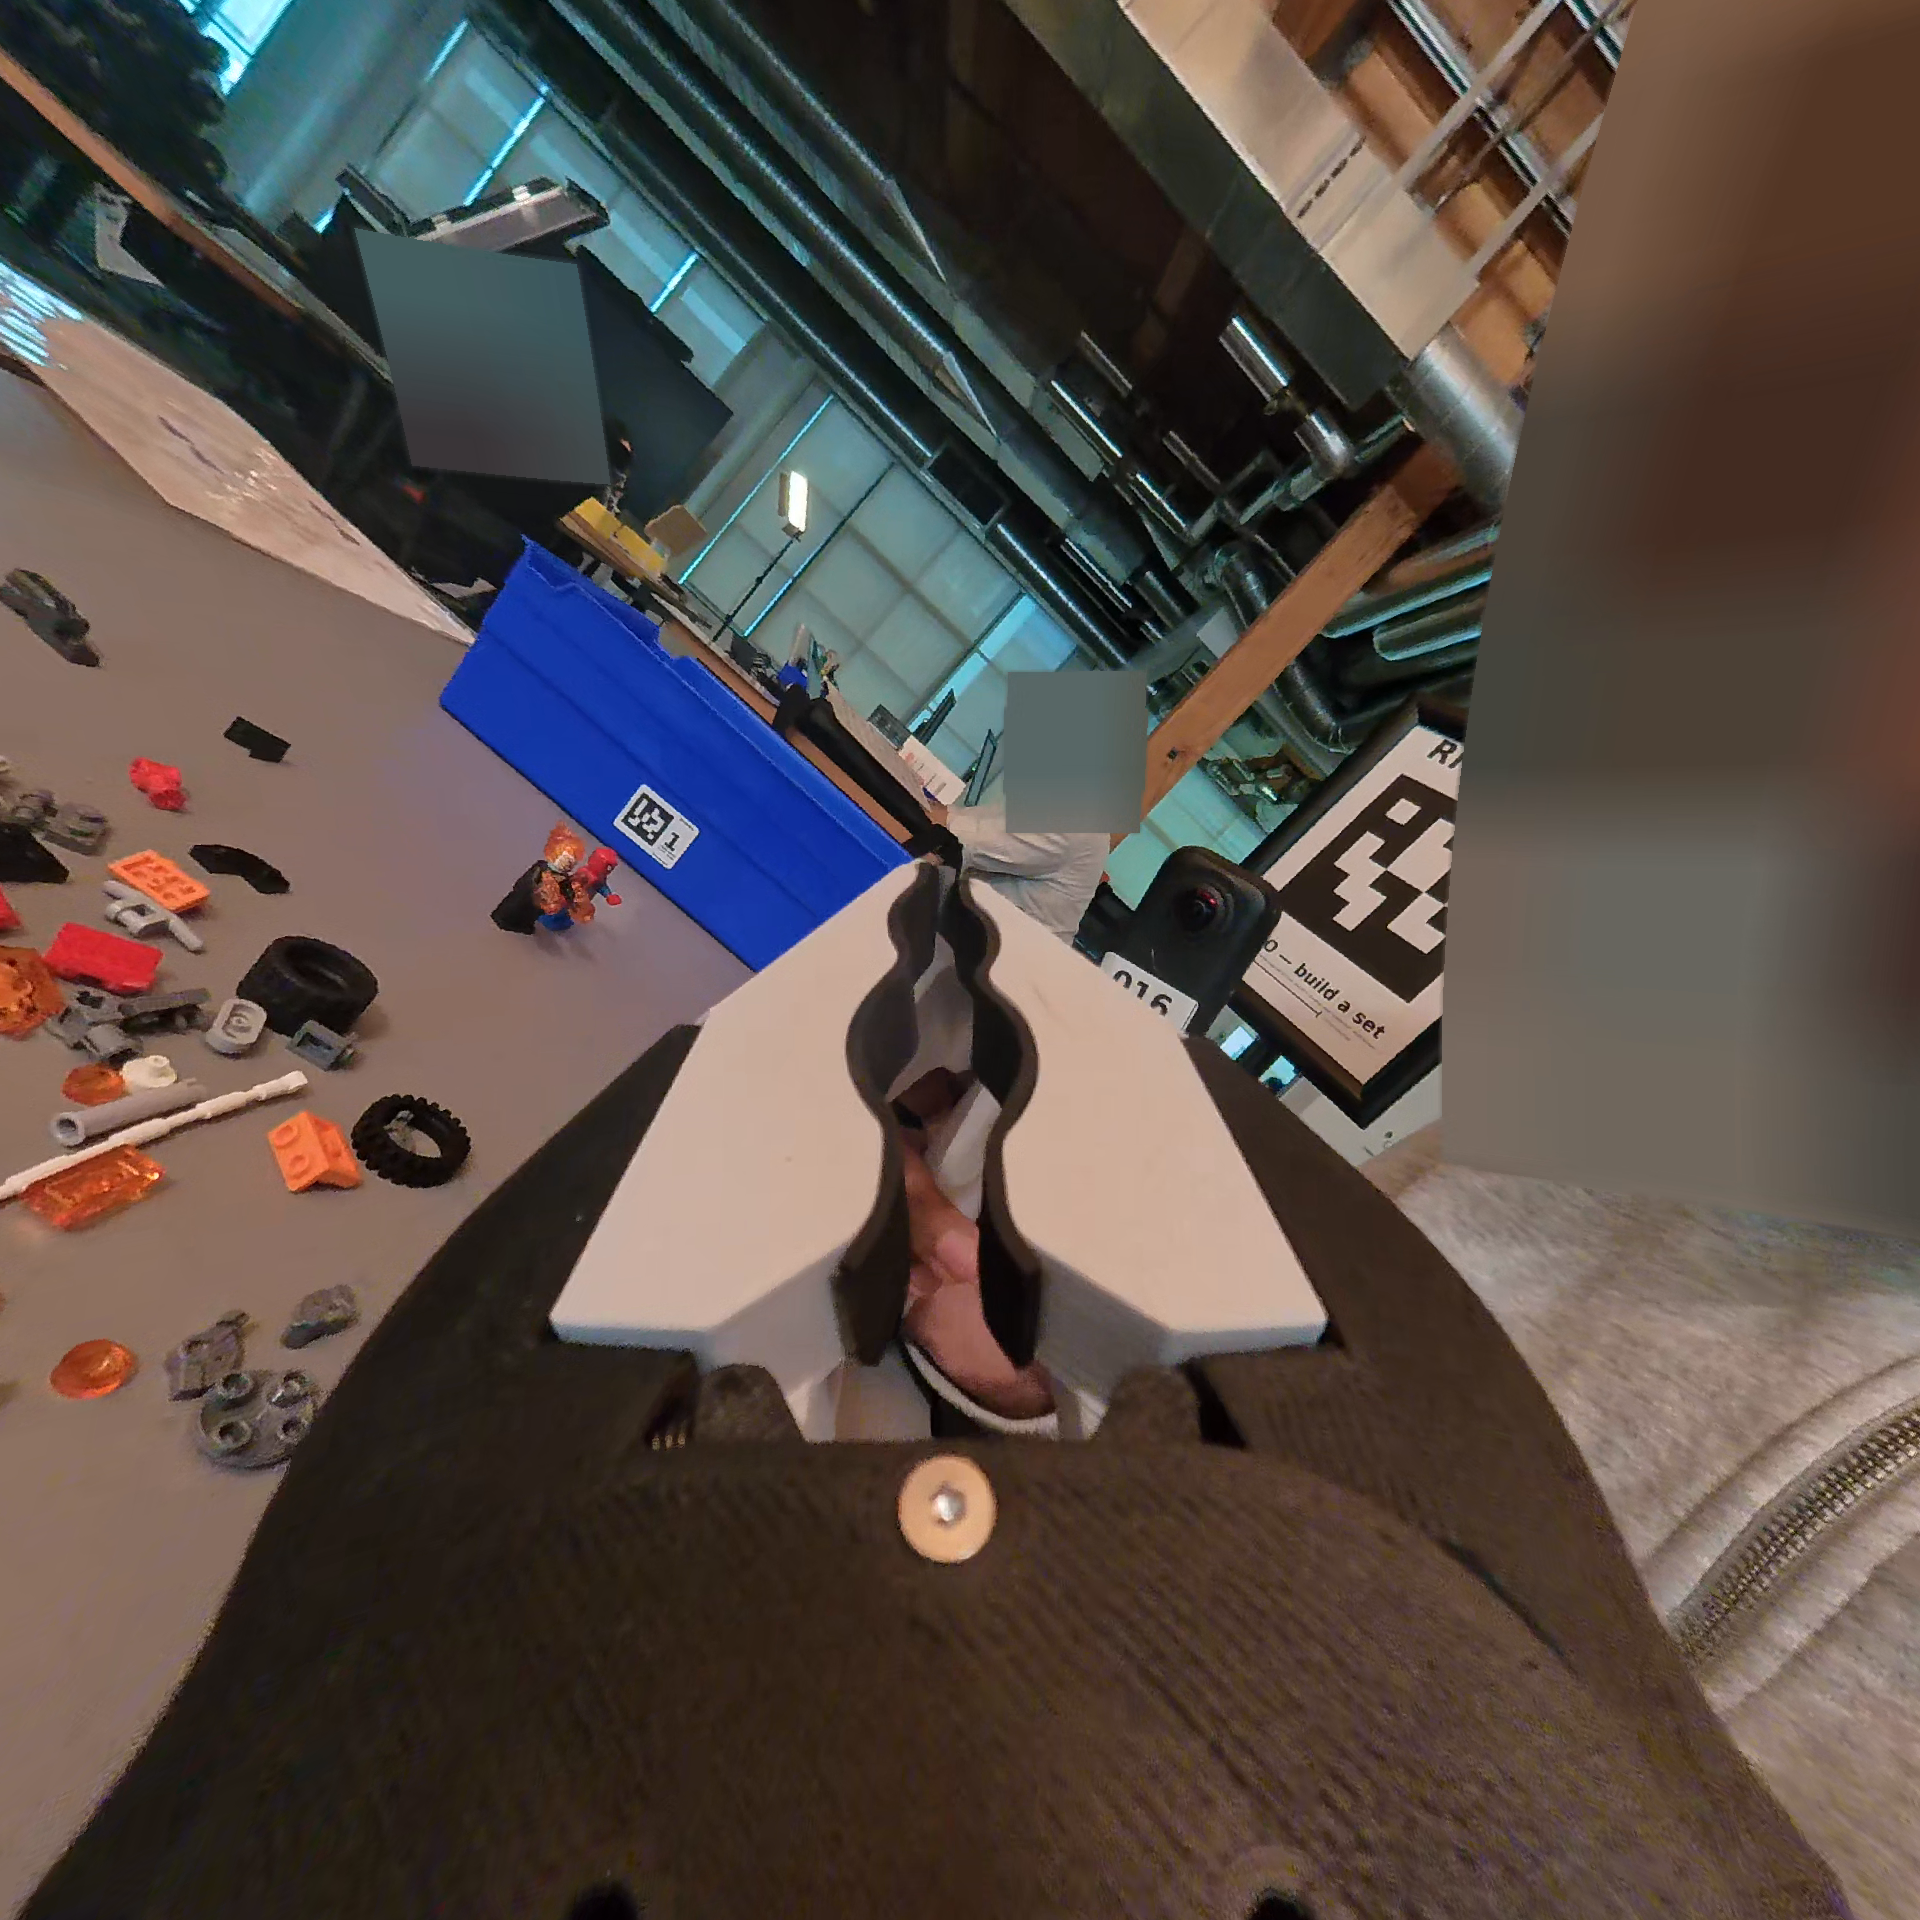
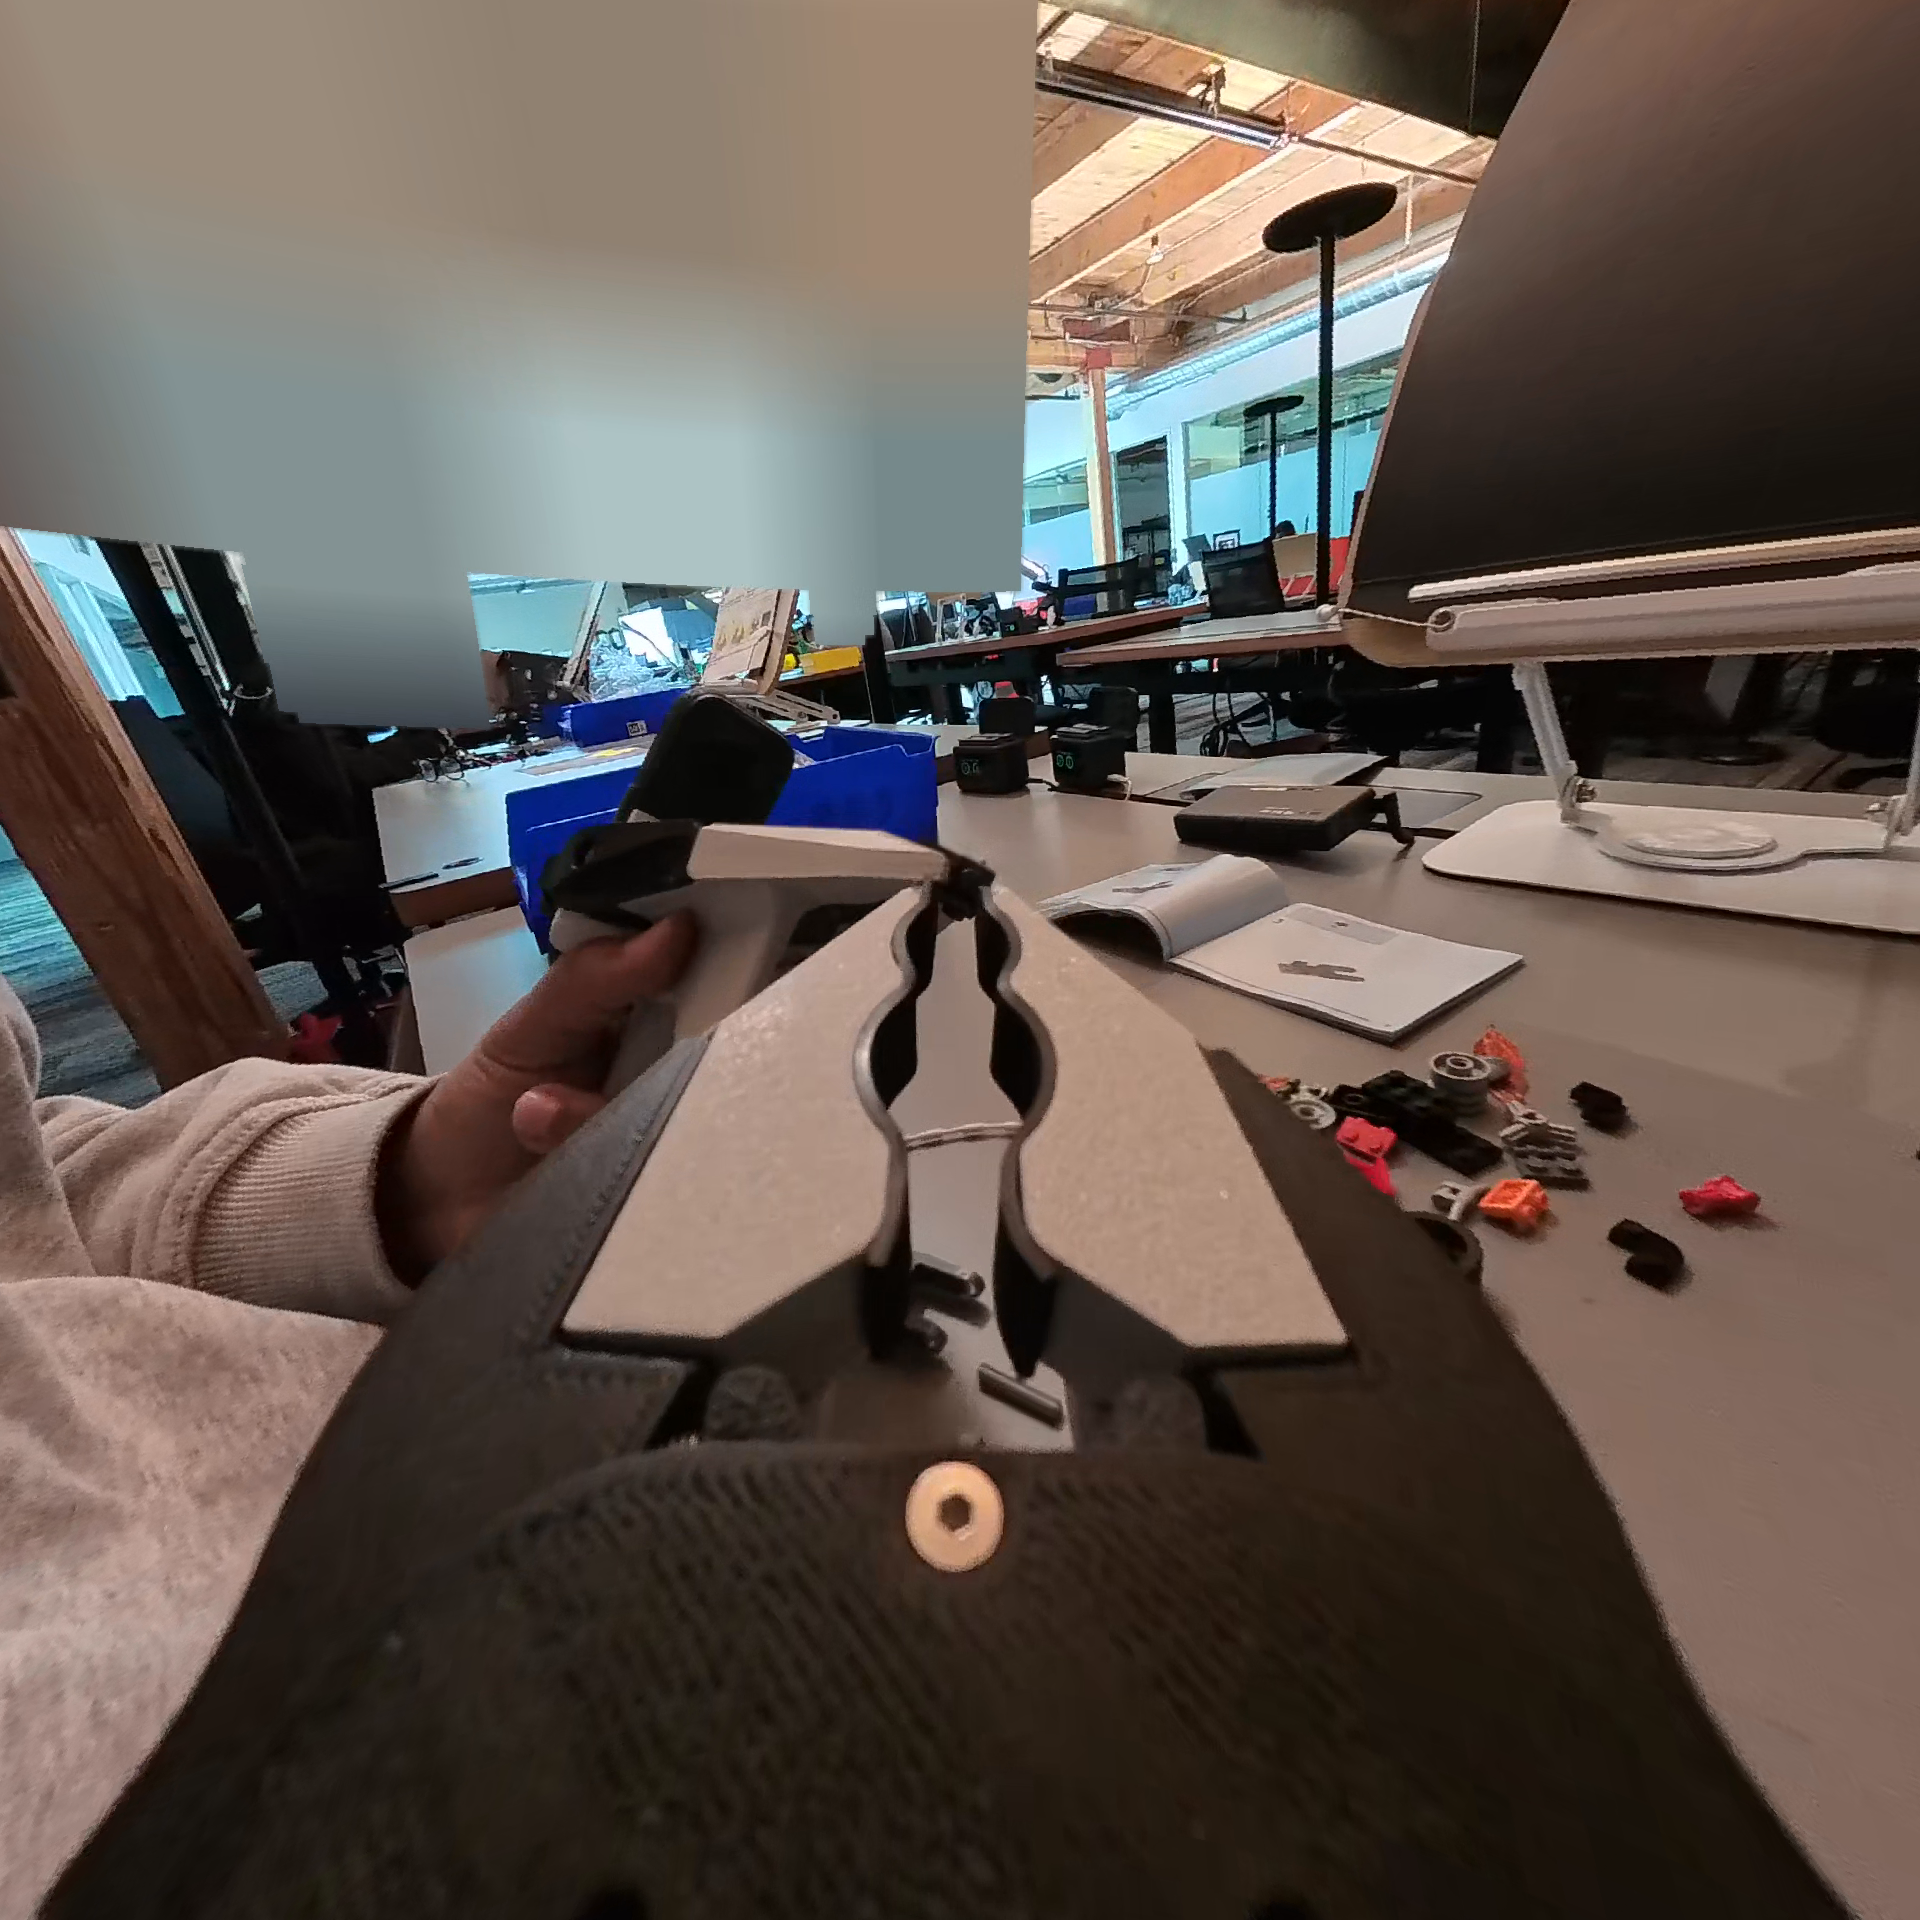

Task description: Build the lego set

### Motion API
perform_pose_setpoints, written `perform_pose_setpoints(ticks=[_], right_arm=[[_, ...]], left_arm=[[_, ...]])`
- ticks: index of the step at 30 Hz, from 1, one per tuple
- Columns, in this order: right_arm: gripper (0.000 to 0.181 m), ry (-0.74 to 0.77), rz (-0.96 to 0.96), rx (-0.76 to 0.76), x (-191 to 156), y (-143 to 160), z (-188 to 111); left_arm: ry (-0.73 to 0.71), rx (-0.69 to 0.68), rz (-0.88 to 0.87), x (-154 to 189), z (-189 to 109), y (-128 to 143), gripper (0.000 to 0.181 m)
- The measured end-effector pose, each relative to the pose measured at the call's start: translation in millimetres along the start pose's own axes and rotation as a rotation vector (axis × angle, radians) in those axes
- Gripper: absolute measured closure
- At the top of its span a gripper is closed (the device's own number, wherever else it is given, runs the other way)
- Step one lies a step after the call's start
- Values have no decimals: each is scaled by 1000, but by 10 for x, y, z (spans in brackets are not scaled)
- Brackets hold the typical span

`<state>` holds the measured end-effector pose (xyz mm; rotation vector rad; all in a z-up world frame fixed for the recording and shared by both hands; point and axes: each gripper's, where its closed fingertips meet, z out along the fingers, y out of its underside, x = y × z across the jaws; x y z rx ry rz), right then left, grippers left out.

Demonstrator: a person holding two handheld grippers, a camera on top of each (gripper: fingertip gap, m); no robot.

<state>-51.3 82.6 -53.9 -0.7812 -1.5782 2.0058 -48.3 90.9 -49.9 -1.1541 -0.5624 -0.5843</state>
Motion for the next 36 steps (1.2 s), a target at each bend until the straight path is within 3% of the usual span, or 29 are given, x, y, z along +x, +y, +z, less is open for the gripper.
perform_pose_setpoints(ticks=[3,6,9,16,20,28,33,36], right_arm=[[176,-13,5,-20,-8,22,10],[176,-9,-5,-34,5,35,8],[176,-12,-8,-65,15,76,17],[176,-84,22,-259,-145,388,92],[176,-97,1,-371,-247,559,105],[176,-120,20,-482,-441,734,176],[176,-142,35,-540,-596,832,214],[176,-147,32,-608,-650,910,171]], left_arm=[[-12,-31,-3,-15,-31,6,180],[-62,-68,32,-54,-116,-10,163],[-130,-92,79,-90,-274,-74,165],[-440,-328,255,-372,-728,92,160],[-508,-354,394,-332,-817,143,159],[-366,-211,459,-120,-825,137,162],[-344,-14,542,37,-964,-117,180],[-358,-34,540,-11,-991,-93,179]])
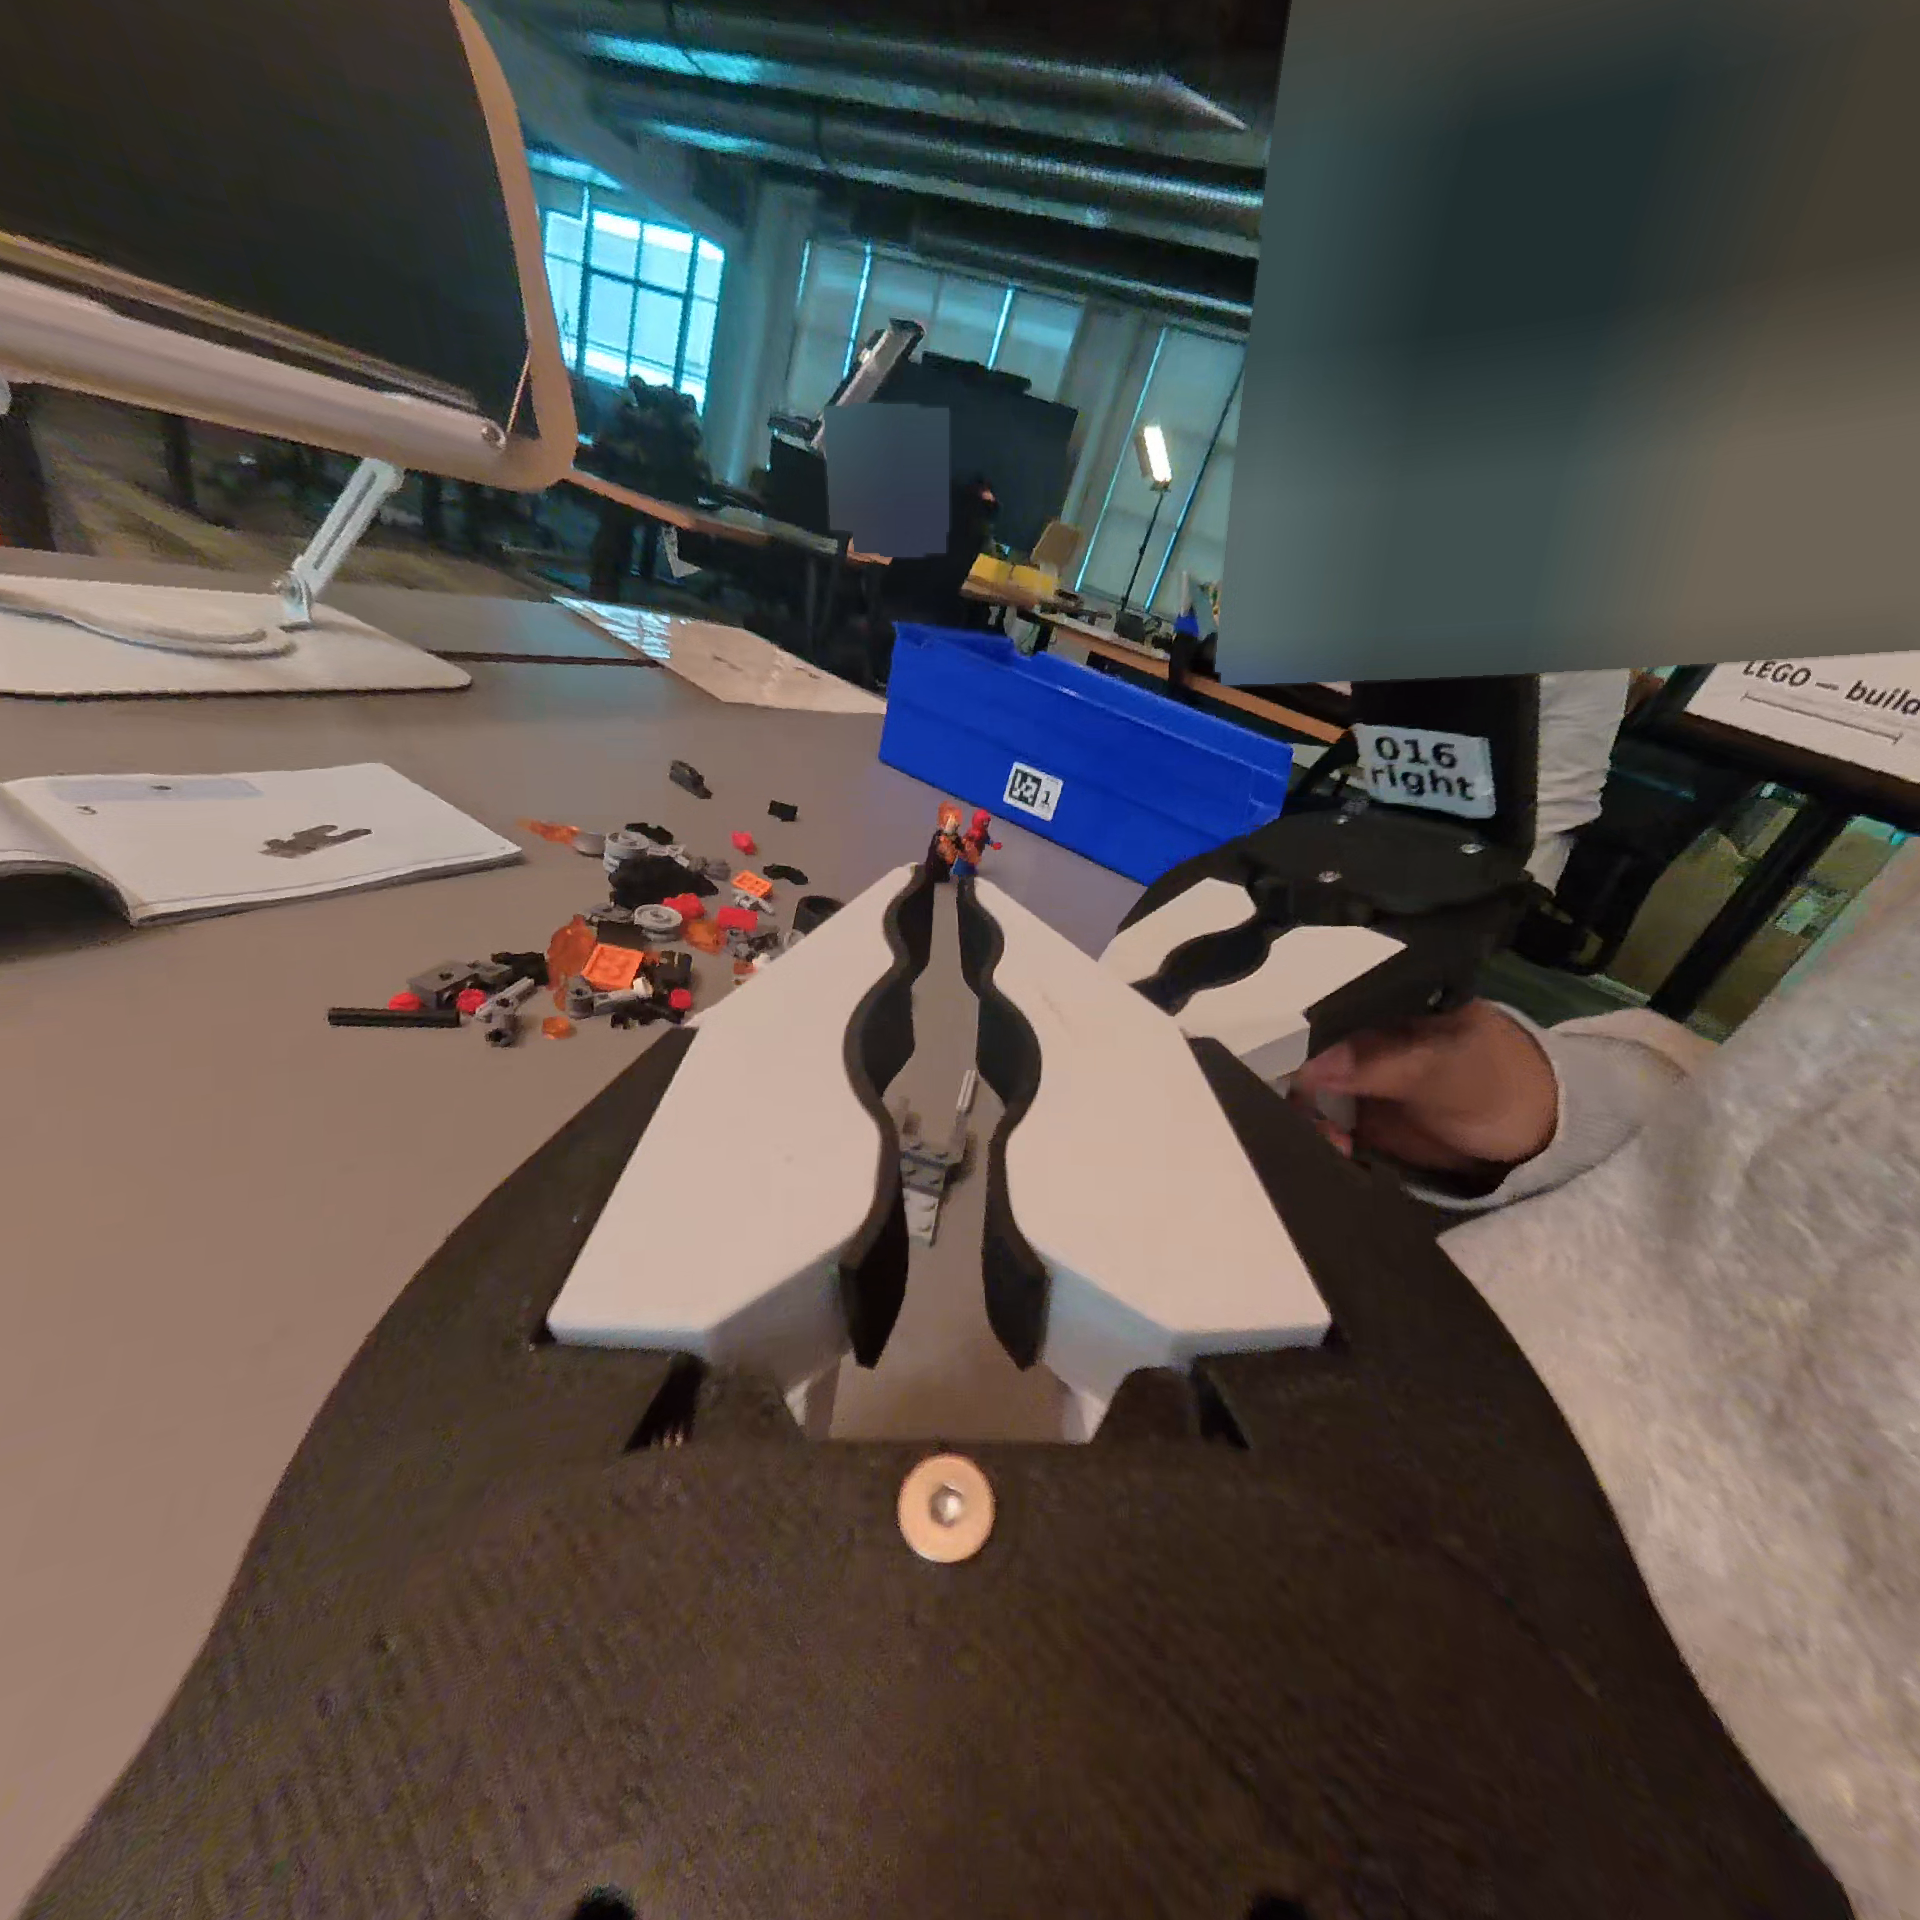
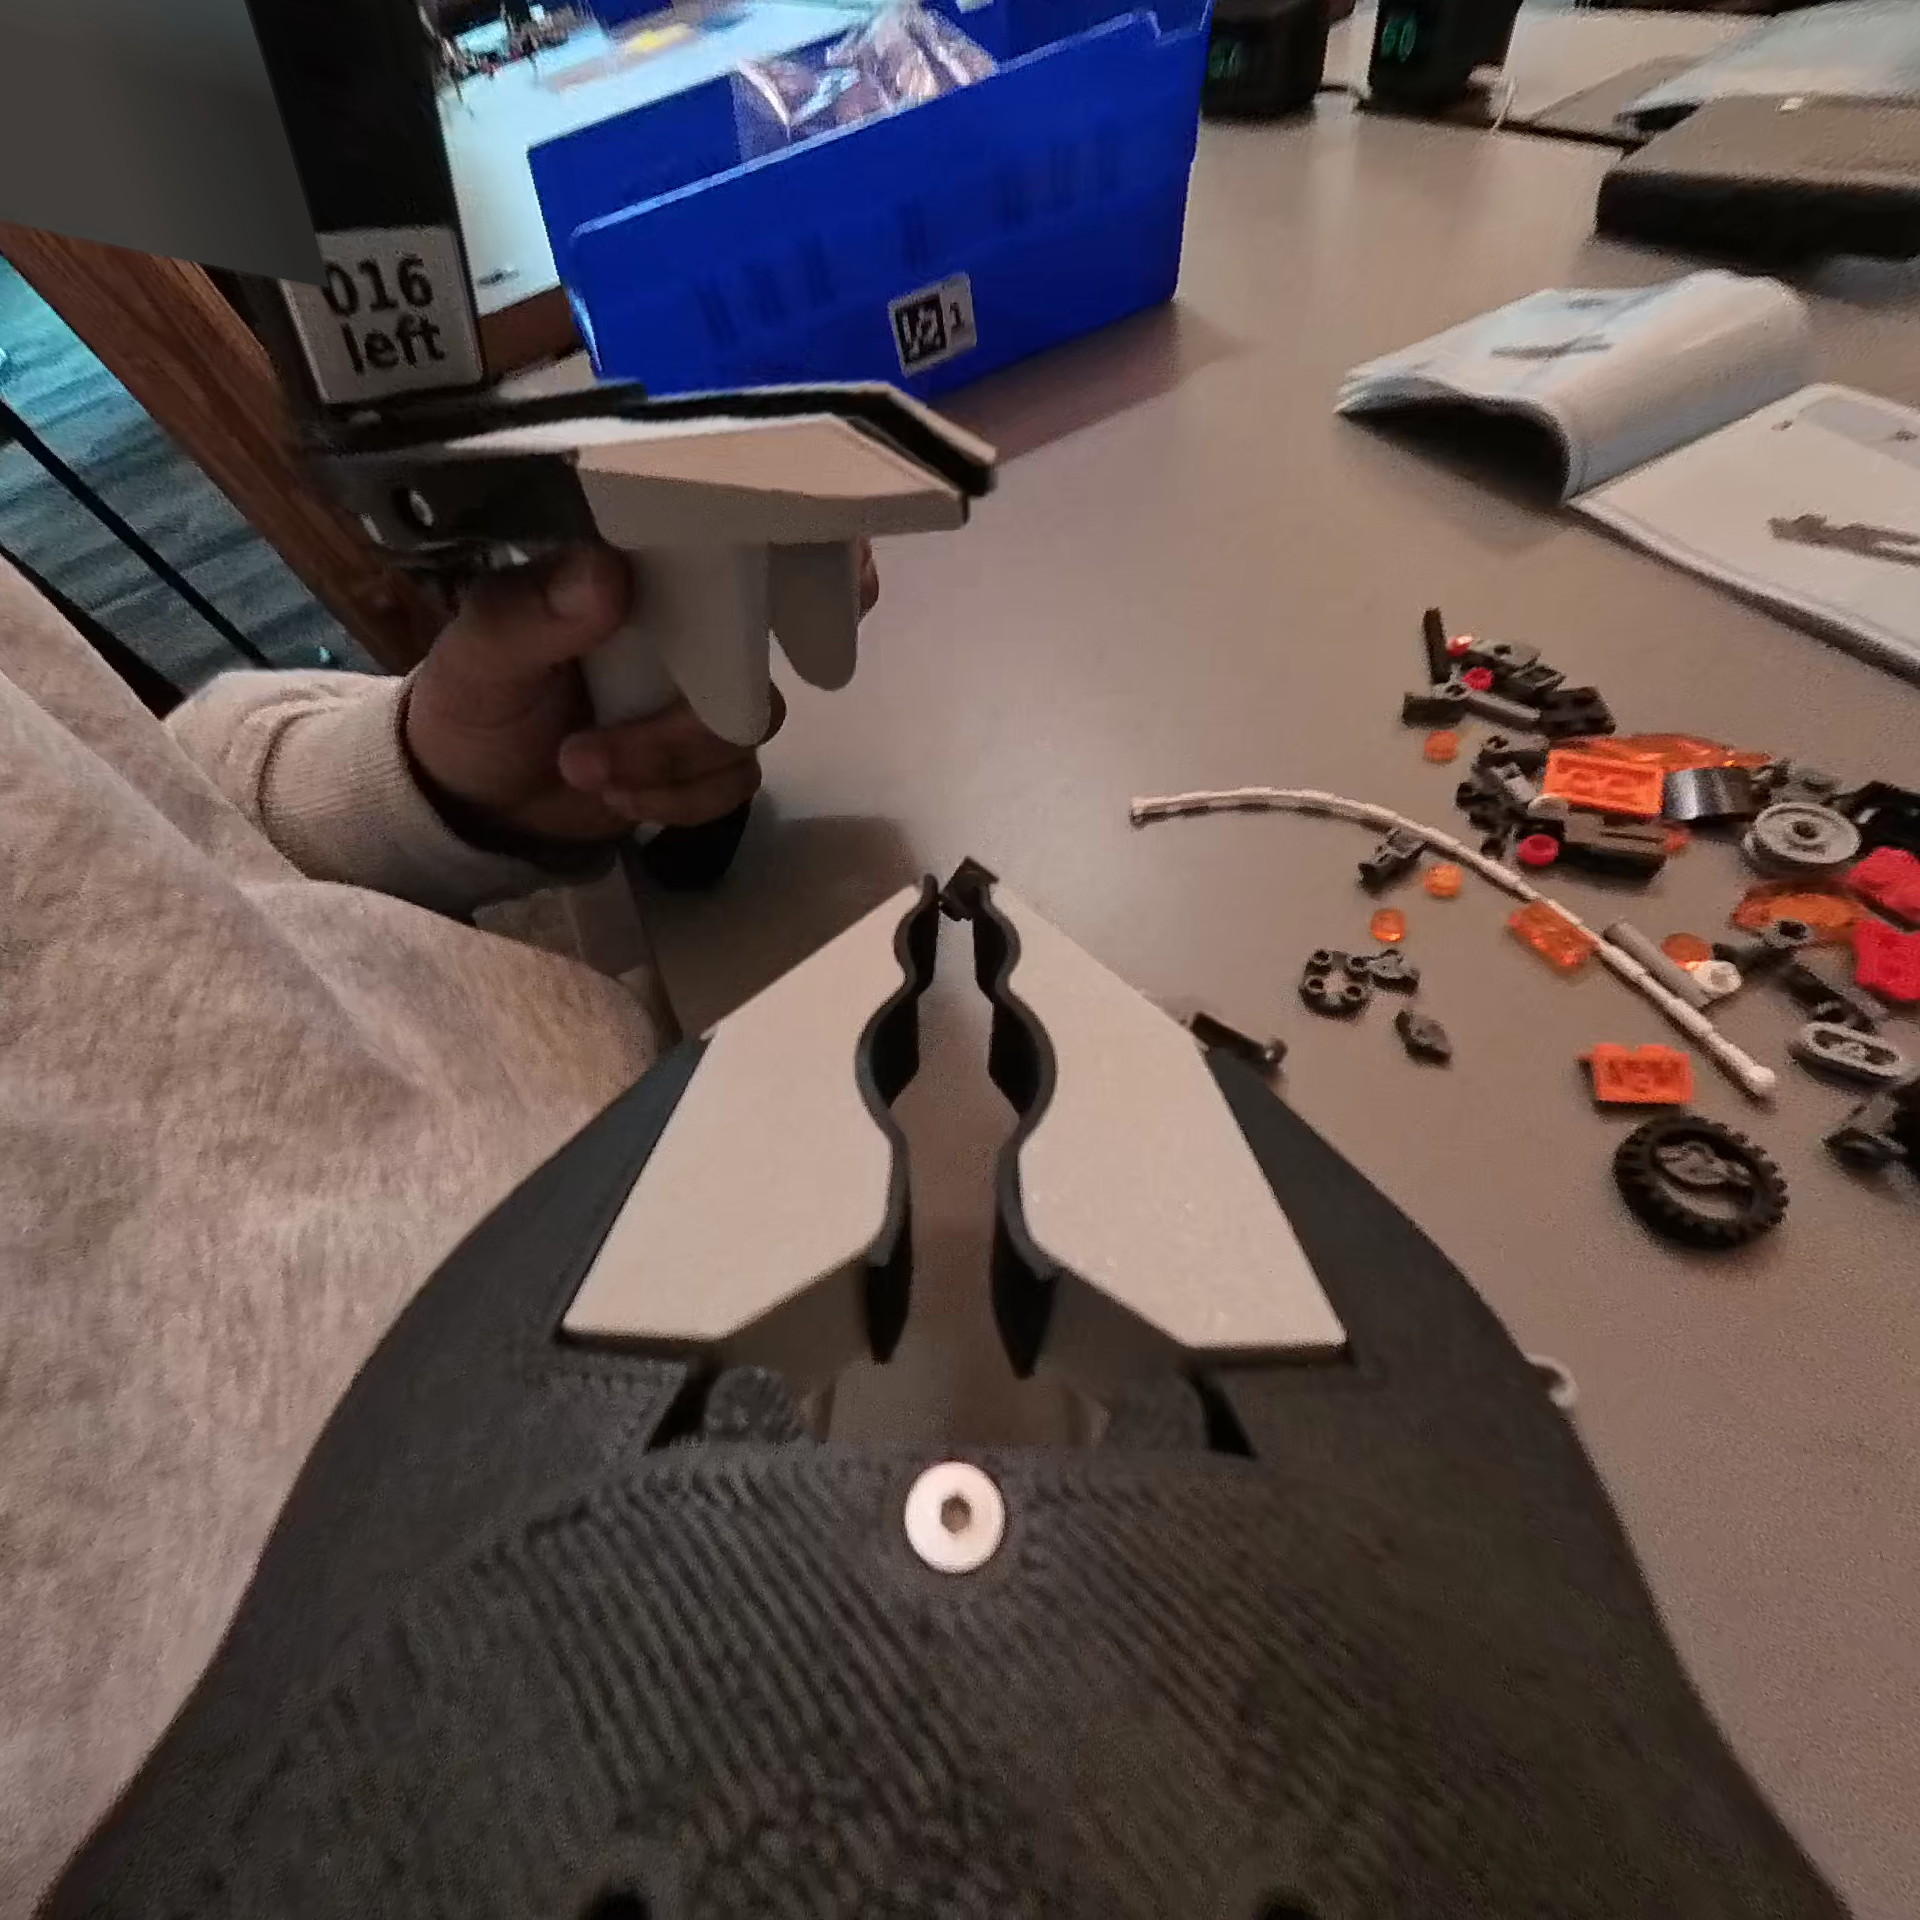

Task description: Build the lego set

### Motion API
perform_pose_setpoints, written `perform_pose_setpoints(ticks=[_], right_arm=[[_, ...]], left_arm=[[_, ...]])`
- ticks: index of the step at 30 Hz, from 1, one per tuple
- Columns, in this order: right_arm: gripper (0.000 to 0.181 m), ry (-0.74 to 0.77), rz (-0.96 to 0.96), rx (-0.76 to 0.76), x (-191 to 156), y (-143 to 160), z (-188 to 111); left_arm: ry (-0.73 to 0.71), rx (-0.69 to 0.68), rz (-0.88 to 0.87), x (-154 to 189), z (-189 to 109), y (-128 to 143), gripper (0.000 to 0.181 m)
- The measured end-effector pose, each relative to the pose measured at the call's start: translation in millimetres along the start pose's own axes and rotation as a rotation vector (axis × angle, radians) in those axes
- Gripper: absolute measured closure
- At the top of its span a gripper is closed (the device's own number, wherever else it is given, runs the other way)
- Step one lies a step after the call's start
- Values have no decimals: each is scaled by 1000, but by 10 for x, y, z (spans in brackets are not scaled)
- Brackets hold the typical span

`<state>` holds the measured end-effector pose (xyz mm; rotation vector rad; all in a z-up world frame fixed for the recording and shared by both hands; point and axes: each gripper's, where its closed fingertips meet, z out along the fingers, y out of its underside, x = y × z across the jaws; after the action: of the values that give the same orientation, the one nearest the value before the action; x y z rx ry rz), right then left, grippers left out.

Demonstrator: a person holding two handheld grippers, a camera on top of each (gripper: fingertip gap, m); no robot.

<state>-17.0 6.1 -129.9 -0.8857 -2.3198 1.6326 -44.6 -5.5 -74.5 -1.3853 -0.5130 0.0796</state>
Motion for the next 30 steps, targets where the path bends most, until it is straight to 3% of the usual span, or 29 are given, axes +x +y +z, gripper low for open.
perform_pose_setpoints(ticks=[12,19,24,30], right_arm=[[176,66,26,-522,57,629,-220],[174,100,12,-579,101,689,-179],[161,115,-41,-575,94,676,-196],[162,17,-383,-572,11,675,-284]], left_arm=[[55,67,-160,-92,-65,-79,166],[67,102,-216,-144,-98,-117,163],[66,105,-215,-144,-101,-120,163],[70,106,-222,-144,-100,-119,163]])
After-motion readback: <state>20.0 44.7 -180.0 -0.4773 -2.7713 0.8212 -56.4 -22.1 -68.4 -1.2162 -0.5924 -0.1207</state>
